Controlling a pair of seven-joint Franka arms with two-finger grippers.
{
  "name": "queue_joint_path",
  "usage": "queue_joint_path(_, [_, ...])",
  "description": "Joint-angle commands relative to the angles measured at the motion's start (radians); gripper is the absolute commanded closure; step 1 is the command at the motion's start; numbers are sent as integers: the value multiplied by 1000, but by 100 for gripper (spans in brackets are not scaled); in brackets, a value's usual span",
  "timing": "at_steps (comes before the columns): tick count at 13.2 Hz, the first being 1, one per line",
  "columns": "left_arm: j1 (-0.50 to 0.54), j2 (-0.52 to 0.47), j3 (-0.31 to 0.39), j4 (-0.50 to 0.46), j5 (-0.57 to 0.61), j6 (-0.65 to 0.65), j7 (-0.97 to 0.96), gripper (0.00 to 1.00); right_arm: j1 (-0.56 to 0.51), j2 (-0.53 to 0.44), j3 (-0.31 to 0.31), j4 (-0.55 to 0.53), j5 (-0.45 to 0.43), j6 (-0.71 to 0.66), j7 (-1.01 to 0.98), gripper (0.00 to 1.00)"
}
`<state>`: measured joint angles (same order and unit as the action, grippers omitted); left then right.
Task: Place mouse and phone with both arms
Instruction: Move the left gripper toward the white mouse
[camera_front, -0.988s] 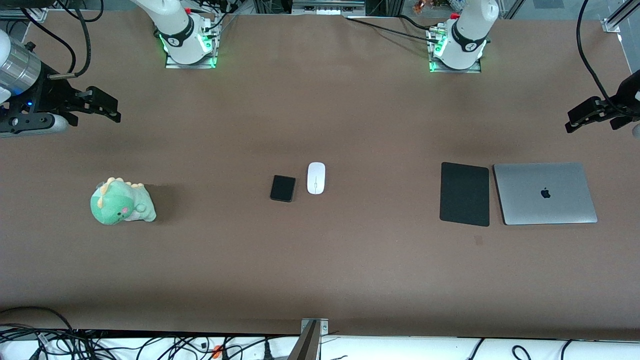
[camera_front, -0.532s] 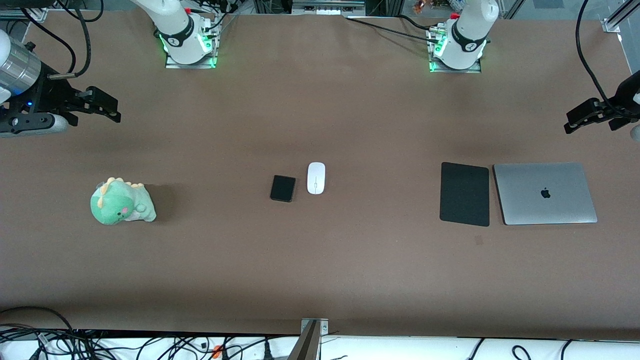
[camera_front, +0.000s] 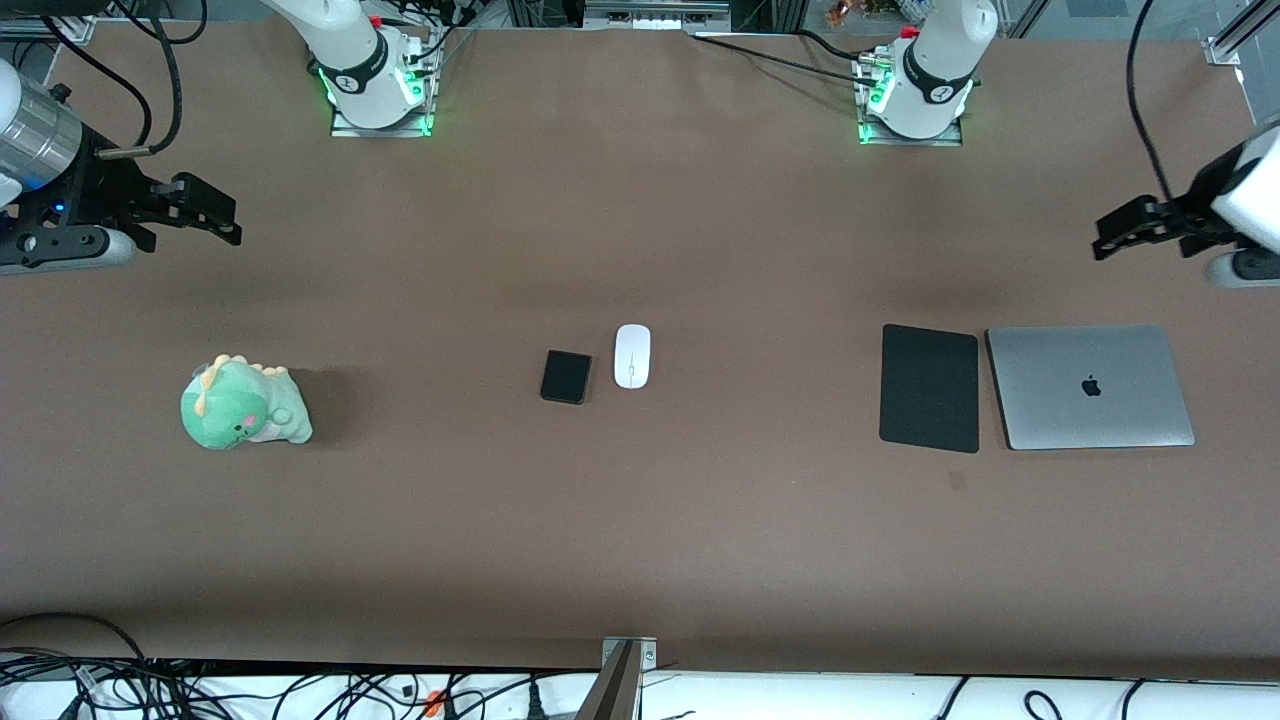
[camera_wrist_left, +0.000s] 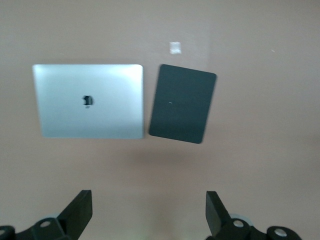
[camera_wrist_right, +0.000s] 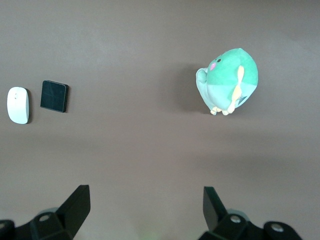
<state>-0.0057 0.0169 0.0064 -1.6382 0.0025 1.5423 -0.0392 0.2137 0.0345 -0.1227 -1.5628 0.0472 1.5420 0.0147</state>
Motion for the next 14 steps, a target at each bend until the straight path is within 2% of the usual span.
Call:
queue_joint_path(1, [-8, 44, -60, 3, -32, 2, -50, 0, 1, 1, -3, 18, 14, -19, 7, 0])
queue_joint_path(5, [-8, 93, -196, 4, -33, 114, -99, 0, 1, 2, -3, 20, 14, -17, 5, 0])
queue_joint_path(11, [-13, 205, -390, 6, -18, 313, -379, 0, 3, 4, -2, 23, 5, -17, 1, 0])
queue_joint_path(14, [-91, 270, -401, 6, -3, 439, -500, 0, 3, 5, -3, 23, -1, -8, 1, 0])
